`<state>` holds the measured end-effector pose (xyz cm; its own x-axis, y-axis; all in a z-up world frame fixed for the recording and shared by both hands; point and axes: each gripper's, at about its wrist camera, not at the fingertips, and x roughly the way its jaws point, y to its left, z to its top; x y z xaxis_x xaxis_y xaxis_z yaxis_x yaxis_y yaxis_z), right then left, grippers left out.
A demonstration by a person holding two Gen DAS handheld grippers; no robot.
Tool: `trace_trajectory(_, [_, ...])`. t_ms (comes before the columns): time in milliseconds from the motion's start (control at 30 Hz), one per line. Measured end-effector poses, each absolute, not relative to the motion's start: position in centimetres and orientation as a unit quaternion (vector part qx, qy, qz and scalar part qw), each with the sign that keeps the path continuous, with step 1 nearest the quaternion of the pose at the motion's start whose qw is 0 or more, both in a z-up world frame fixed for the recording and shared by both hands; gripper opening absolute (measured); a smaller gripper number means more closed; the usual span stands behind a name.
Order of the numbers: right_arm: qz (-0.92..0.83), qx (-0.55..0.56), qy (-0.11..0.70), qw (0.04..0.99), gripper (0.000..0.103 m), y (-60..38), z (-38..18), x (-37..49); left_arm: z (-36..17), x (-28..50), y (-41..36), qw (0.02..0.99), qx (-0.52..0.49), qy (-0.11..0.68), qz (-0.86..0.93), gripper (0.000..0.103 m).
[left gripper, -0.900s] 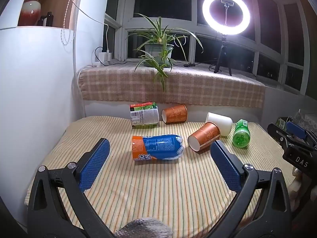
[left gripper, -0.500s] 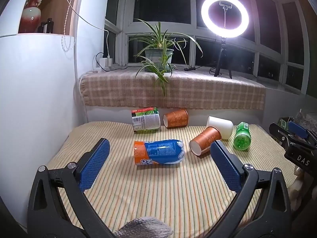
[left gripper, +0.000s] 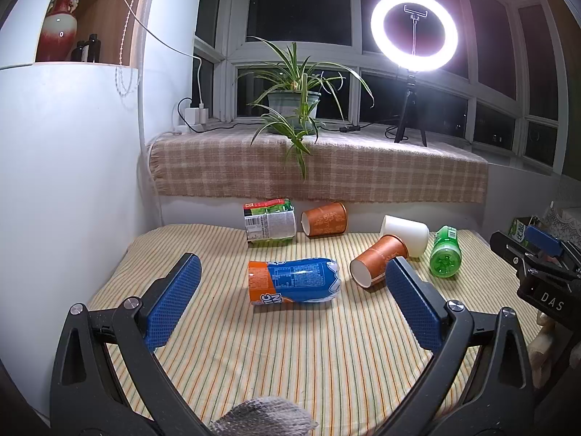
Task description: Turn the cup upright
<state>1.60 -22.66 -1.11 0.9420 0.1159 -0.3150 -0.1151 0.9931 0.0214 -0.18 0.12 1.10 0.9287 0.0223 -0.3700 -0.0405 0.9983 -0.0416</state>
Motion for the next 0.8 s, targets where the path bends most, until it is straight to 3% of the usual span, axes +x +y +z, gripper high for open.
trace_trajectory(800, [0.066,0.0,0.172,0.983,0.083,-22.57,-1.57,1.76,0.94,-0.25,0.04,0.981,-0.025,0.189,0.017,0.103])
